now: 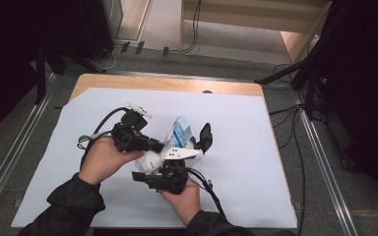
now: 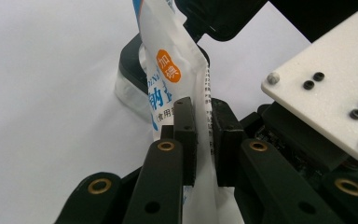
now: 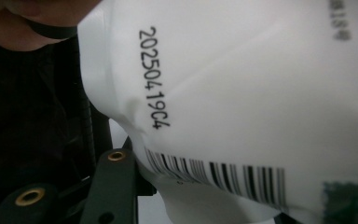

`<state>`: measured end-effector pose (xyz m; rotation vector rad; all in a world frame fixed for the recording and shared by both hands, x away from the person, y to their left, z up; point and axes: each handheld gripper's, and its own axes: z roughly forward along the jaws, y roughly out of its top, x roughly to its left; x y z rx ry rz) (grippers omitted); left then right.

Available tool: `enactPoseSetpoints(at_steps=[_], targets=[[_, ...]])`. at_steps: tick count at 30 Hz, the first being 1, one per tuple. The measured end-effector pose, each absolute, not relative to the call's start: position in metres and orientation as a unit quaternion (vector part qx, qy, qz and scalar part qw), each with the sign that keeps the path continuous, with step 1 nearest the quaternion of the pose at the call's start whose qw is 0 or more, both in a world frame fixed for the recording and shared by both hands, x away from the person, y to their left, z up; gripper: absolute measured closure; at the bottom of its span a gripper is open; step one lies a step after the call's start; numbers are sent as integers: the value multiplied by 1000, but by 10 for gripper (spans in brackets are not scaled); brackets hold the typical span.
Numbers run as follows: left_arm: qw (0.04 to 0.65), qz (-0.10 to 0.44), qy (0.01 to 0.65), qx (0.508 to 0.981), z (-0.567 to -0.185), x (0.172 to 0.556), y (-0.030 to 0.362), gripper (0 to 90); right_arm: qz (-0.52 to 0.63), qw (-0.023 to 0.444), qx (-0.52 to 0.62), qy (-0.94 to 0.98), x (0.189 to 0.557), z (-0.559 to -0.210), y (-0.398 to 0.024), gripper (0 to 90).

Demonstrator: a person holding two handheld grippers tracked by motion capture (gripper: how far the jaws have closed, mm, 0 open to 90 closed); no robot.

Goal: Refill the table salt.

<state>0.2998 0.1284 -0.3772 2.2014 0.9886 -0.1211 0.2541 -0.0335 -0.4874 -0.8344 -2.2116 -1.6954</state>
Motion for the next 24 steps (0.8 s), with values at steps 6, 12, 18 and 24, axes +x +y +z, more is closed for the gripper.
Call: enactPoseSetpoints(at_steps=[6,12,18,24], targets=[[356,-45,380,853,-376,298,125,847,-577,116,-292,-754,254,-486,-35,621],[370,-53,381,846,-378,300,127,822,-586,123,-289,-747,254,-486,-38,636],[381,-59,378,842,-378,300,128,776,-602,133,-282,-735,254,-484,-40,638],[376,-43,374,847,-379,299,127,823,-600,132,-280,-738,255,-485,-39,637]])
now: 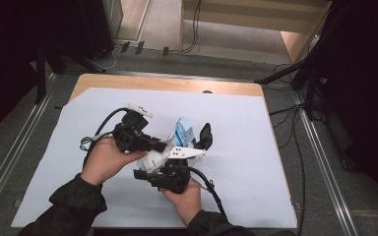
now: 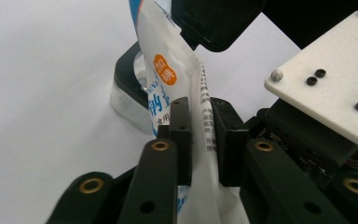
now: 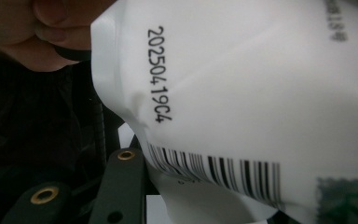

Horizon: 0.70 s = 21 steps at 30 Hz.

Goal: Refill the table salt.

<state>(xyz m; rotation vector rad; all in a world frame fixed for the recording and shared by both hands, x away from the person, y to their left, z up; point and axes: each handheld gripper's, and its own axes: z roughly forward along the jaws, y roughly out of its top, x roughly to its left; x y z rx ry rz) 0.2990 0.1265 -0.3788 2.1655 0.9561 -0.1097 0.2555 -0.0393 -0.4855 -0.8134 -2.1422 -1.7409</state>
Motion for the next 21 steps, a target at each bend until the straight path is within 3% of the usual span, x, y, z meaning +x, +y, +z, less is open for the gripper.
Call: enactPoseSetpoints(at_steps=[15,21], targets=[[358,-25,370,857,-377,297,122,851,-571,105,-276,-766,255,-485,-33,582],[358,-27,368,858,-376,296,122,850,-566,105,-277,-769,254,-484,-34,621]])
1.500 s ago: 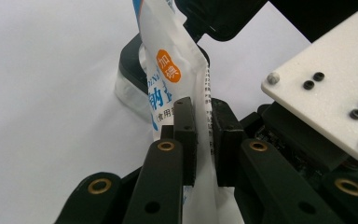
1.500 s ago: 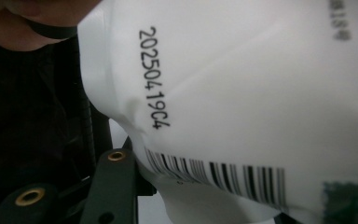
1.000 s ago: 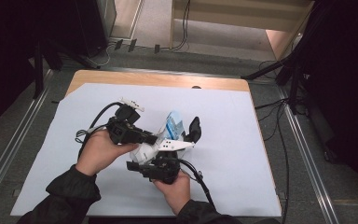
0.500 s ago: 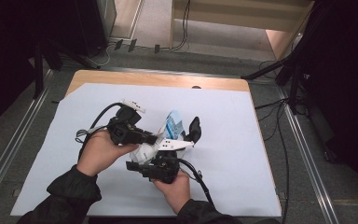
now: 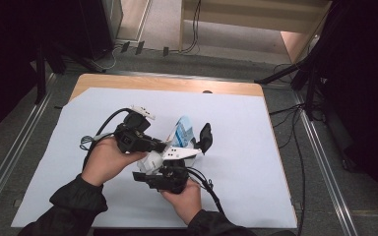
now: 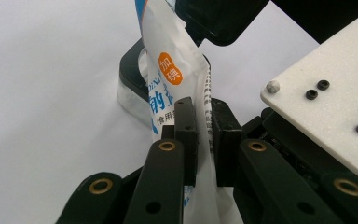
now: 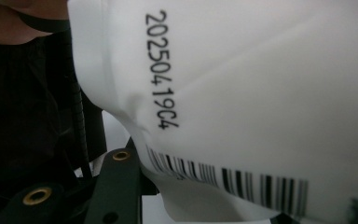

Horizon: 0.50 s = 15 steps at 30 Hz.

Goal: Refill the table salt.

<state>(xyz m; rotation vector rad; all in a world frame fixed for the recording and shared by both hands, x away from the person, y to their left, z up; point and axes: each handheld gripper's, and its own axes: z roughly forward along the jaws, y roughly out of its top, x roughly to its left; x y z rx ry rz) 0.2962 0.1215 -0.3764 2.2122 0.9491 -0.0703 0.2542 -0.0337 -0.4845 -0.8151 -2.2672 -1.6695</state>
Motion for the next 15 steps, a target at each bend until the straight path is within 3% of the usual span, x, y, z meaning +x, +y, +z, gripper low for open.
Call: enactPoseSetpoints(at_steps=[15], targets=[[377,-33,367,850,-379,298,125,827,-585,125,-274,-753,256,-484,-37,639]])
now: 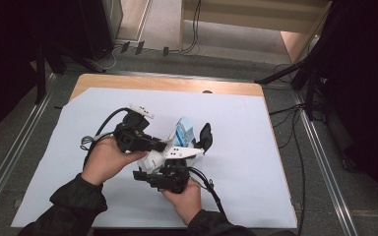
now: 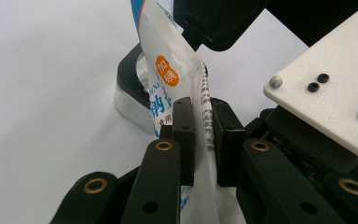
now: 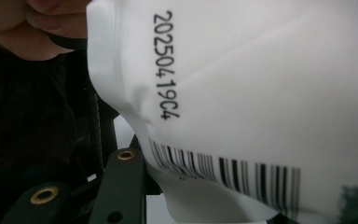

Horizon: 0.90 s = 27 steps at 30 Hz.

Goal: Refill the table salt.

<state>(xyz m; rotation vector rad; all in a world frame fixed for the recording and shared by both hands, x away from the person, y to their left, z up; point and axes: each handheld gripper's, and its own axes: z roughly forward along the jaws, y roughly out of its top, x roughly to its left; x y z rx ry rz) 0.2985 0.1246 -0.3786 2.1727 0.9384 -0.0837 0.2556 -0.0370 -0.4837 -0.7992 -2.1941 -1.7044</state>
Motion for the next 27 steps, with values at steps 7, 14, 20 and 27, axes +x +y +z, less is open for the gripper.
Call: enactPoseSetpoints(at_steps=[7,14,20,27], targets=[[382,-30,369,847,-378,299,125,811,-596,134,-270,-744,257,-482,-38,640],[371,-7,366,853,-374,296,122,847,-594,135,-269,-746,259,-482,-36,635],[368,-3,361,857,-374,296,121,852,-586,125,-274,-753,258,-480,-35,611],[365,-5,362,858,-374,299,119,855,-580,109,-276,-759,258,-480,-34,575]])
